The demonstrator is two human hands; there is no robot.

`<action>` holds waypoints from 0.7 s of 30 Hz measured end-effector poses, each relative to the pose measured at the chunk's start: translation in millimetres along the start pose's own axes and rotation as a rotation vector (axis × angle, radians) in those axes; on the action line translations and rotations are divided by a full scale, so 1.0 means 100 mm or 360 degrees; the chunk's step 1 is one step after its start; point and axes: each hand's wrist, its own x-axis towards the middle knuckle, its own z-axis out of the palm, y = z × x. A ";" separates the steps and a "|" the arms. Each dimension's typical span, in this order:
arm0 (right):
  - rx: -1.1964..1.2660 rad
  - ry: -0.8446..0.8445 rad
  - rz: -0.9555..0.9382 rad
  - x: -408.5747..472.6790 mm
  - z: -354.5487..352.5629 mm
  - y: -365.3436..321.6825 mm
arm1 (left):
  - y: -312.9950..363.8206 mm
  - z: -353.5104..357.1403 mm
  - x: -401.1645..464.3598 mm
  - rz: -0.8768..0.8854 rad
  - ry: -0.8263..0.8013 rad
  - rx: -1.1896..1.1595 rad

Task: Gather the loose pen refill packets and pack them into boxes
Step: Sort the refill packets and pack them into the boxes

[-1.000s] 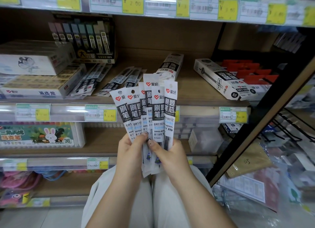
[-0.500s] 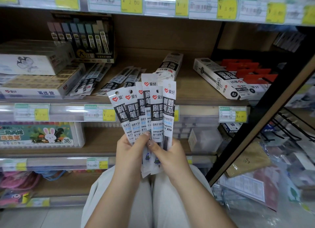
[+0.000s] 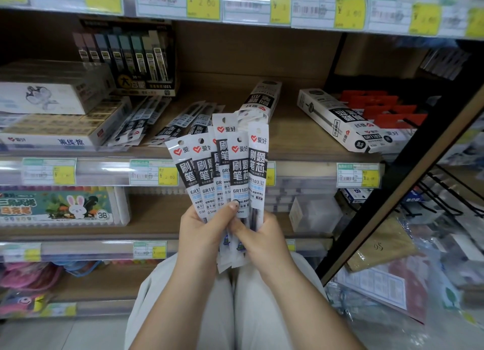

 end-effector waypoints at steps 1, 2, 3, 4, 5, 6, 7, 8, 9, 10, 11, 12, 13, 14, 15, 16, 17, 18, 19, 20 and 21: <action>-0.0006 0.0001 0.0009 0.00 0.00 0.00 | 0.00 0.00 0.00 0.0007 0.0012 0.0009; -0.0004 -0.0001 0.0019 0.00 0.00 -0.01 | 0.00 0.00 0.01 0.0016 0.0022 0.0017; -0.0001 -0.0005 0.0026 0.00 0.00 -0.01 | 0.00 0.01 0.01 0.0026 0.0024 0.0024; -0.0002 -0.0009 0.0028 0.00 0.01 -0.02 | 0.00 0.01 0.01 0.0031 0.0025 0.0031; -0.0010 -0.0012 0.0023 0.00 0.01 -0.02 | 0.01 0.01 0.01 0.0032 0.0025 0.0039; -0.0021 -0.0009 0.0018 0.00 0.01 -0.03 | 0.01 0.02 0.01 0.0032 0.0026 0.0048; -0.0030 -0.0004 0.0016 0.01 0.01 -0.03 | 0.01 0.02 0.02 0.0030 0.0026 0.0055; -0.0038 0.0003 0.0020 0.01 0.02 -0.03 | 0.02 0.02 0.02 0.0027 0.0023 0.0059; -0.0044 0.0012 0.0026 0.01 0.02 -0.03 | 0.02 0.02 0.02 0.0024 0.0017 0.0061; -0.0052 0.0019 0.0031 0.00 0.02 -0.04 | 0.02 0.02 0.03 0.0020 0.0008 0.0068; -0.0067 0.0020 0.0034 0.00 0.03 -0.04 | 0.03 0.02 0.03 0.0015 -0.0001 0.0081; -0.0085 0.0017 0.0035 0.00 0.03 -0.05 | 0.03 0.02 0.03 0.0014 -0.0009 0.0094; -0.0108 0.0019 0.0036 0.01 0.03 -0.05 | 0.04 0.03 0.03 0.0021 -0.0016 0.0108; -0.0120 0.0026 0.0043 0.02 0.02 -0.06 | 0.04 0.03 0.03 0.0035 -0.0021 0.0130; -0.0112 0.0035 0.0055 0.02 0.02 -0.06 | 0.05 0.04 0.04 0.0054 -0.0027 0.0156; -0.0092 0.0036 0.0068 0.03 0.01 -0.07 | 0.06 0.05 0.04 0.0073 -0.0032 0.0172; -0.0061 0.0024 0.0075 0.03 0.01 -0.08 | 0.07 0.05 0.05 0.0094 -0.0032 0.0185; -0.0023 0.0004 0.0079 0.03 0.01 -0.10 | 0.09 0.06 0.06 0.0119 -0.0030 0.0199; 0.0021 -0.0011 0.0082 0.04 -0.01 -0.11 | 0.11 0.06 0.07 0.0149 -0.0021 0.0209; 0.0067 -0.0010 0.0091 0.04 -0.02 -0.12 | 0.14 0.06 0.08 0.0172 -0.0016 0.0208; 0.0113 0.0005 0.0102 0.04 -0.03 -0.13 | 0.17 0.06 0.09 0.0184 -0.0011 0.0196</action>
